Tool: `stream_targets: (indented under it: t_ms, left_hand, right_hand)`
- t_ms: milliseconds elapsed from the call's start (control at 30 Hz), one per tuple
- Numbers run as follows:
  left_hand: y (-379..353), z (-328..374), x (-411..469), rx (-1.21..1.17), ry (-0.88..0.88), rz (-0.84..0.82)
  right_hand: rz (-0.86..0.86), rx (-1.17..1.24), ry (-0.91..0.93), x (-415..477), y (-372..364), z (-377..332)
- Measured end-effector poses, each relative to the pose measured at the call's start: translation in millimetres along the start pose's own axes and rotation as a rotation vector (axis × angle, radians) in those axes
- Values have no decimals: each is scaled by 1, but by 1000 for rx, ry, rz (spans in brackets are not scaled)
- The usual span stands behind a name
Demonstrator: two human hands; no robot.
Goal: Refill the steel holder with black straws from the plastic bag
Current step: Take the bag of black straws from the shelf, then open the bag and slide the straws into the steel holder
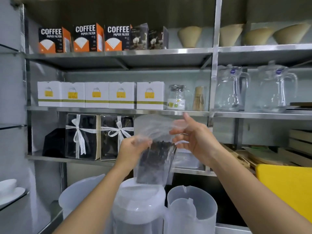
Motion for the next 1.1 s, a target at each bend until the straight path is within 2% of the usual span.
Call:
stream_targets:
  t_ms: [100,267,400,500,833,967,1033,1100]
  left_hand:
    - [-10,33,-7,-19,-37,-55]
    - [-20,66,-30,-99,-27,-55]
    - [-27,73,-54,-183,10,-21]
    - [-36,72,-76,-252,63,-9]
    - [-74,33,-155,-287,271,-79]
    - [-80,28,-177,-156,229,65]
    - [-81,39,-191,-6,136,150]
    - [-88,57,-206,99,-14,136]
  right_hand:
    - [90,-24,62,-18,15,-21]
    - [245,-174,173,-58,38,-38]
    - [93,-297,112,-92,29,-20]
    - [60,-275,57,-115,26,-1]
    - [230,-102,18,-186,51,46]
    - [325,-109,5,-208,65,54]
    - [374,-128,0,-217,73,57]
    - [425,-138,10,-225,81,56]
Point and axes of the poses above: each hand's wrist, its own x-axis towards the middle knuckle, its own y-axis out of the back of the hand, z = x × y, the point moved 8 cm from there along x, towards the middle knuckle, and after that the axes turned 10 degrees about -x, right-handed, at the moved point
